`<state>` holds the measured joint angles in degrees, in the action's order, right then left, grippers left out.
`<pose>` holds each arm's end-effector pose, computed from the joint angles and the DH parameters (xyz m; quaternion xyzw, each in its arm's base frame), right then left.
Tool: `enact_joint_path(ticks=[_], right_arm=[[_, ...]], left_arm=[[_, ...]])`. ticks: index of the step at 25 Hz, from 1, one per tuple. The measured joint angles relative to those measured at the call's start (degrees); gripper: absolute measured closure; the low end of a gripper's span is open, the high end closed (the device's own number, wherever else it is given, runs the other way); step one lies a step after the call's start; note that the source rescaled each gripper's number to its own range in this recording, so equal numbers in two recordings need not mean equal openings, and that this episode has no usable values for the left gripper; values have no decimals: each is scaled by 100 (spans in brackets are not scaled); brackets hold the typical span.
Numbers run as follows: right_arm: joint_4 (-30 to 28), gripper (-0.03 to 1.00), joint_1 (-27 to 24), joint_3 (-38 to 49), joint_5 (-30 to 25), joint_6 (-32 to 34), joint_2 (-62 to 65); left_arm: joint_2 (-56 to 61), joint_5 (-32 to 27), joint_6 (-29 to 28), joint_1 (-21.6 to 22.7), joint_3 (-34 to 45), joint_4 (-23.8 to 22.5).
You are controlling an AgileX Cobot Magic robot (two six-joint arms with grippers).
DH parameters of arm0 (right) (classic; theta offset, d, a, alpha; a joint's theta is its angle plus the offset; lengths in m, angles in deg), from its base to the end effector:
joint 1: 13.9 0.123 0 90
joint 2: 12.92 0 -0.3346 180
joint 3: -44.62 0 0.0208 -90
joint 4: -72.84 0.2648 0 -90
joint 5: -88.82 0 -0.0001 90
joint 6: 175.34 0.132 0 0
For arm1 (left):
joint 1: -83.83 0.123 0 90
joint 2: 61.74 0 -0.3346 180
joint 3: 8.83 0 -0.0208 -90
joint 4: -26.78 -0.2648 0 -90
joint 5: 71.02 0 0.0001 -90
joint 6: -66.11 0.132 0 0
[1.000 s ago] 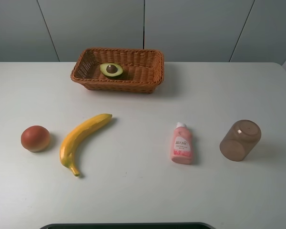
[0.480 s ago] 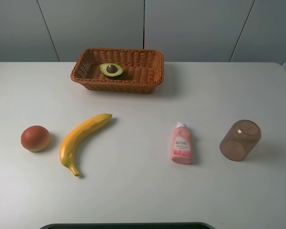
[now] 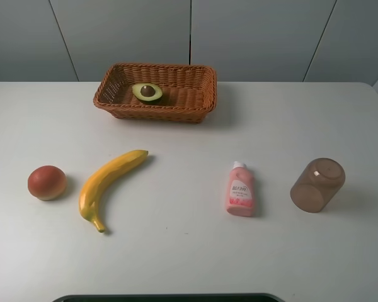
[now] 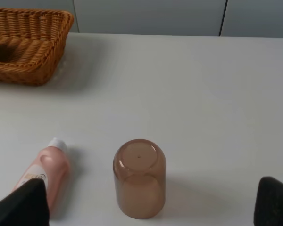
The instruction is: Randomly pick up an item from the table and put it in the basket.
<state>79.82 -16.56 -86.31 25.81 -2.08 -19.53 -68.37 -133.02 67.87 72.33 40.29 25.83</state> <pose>-0.0095 0.0148 0.2653 -0.0345 0.8580 0.0188 0.5122 -0.0079 0.0036 0.2663 0.0984 0.8503 -0.0356 0.5157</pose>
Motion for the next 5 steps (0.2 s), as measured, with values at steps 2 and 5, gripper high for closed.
enact_joint_path(ticks=[2,5], right_arm=[[0,18,0,0,0,0,0],[0,18,0,0,0,0,0]], left_arm=[[0,0,0,0,0,0],[0,0,0,0,0,0]])
